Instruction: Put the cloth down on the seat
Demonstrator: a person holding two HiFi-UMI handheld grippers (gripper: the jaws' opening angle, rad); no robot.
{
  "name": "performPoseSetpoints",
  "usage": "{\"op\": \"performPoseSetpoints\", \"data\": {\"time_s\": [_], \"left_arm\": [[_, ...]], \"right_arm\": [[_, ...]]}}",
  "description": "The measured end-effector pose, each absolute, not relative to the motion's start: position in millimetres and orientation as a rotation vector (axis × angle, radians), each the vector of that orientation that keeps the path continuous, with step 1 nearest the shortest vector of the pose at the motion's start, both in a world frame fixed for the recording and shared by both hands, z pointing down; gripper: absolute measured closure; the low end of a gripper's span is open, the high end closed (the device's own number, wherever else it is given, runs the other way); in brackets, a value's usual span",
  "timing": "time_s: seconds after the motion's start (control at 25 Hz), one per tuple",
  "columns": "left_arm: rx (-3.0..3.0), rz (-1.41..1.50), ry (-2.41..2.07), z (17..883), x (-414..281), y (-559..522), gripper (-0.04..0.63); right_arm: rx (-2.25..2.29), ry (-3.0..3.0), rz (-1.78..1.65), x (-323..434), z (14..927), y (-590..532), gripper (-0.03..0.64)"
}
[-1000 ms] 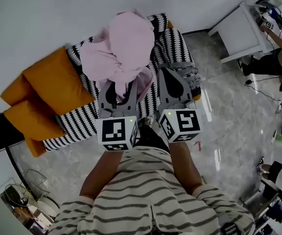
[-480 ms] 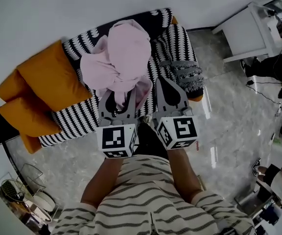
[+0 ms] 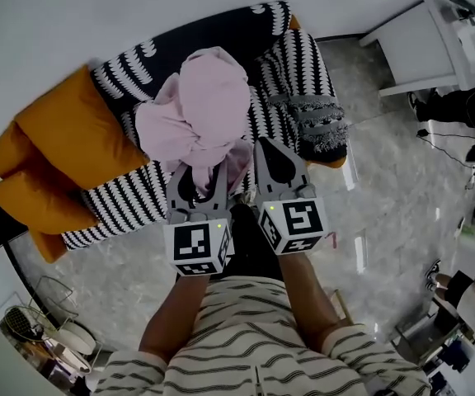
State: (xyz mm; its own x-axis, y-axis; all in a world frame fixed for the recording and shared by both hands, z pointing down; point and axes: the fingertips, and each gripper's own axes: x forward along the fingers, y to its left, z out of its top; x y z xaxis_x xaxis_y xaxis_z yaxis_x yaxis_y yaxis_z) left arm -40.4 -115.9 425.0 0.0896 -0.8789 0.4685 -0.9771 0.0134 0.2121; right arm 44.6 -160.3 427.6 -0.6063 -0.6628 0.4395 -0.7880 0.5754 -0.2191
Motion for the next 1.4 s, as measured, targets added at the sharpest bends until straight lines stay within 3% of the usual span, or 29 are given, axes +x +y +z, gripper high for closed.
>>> {"op": "performPoseSetpoints", "data": {"time_s": [1.4], "left_arm": [[1.637, 0.367, -1.724, 597, -24, -90, 0.431]], "right_arm": [[1.136, -2.305, 0.774, 67, 590, -132, 0.603]]}}
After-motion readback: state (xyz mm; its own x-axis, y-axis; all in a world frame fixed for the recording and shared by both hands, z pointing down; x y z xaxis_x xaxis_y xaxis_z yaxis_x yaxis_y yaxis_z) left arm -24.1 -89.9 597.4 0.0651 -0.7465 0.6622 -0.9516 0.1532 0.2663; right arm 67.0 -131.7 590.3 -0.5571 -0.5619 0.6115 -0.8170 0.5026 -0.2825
